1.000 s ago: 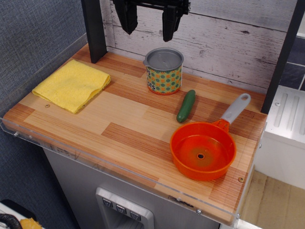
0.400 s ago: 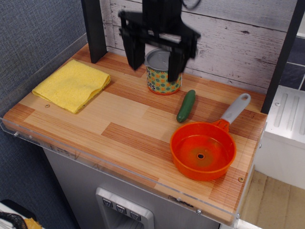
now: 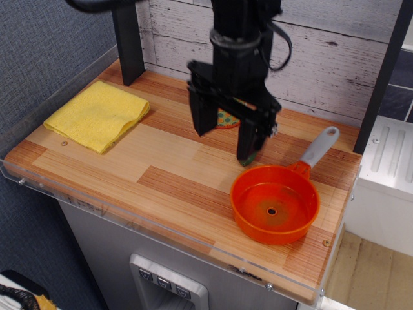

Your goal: Place the red pan over the yellow cloth

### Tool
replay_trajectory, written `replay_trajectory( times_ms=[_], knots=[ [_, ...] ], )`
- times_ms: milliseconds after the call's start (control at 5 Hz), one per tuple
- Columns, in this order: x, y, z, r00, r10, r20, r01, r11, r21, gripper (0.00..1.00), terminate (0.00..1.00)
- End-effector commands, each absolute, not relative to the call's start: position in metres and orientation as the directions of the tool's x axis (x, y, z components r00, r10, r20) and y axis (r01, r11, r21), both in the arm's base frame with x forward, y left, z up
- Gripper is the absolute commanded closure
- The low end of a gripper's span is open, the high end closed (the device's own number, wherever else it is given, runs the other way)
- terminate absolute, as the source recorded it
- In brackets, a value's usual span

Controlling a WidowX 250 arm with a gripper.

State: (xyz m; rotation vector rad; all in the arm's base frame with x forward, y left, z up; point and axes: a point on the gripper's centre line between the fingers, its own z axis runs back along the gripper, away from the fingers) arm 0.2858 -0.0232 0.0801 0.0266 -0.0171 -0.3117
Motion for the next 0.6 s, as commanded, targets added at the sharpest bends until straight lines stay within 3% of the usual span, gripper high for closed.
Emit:
replay_trajectory(
  times_ms=[0,400],
  knots=[
    [0.294,-0.026,0.054,0.898,-0.439,0.011,0.439,0.898,0.023,0.00,0.00],
    [0.292,-0.031,0.031,0.905,-0.426,0.024,0.425,0.905,0.034,0.00,0.00]
  ],
)
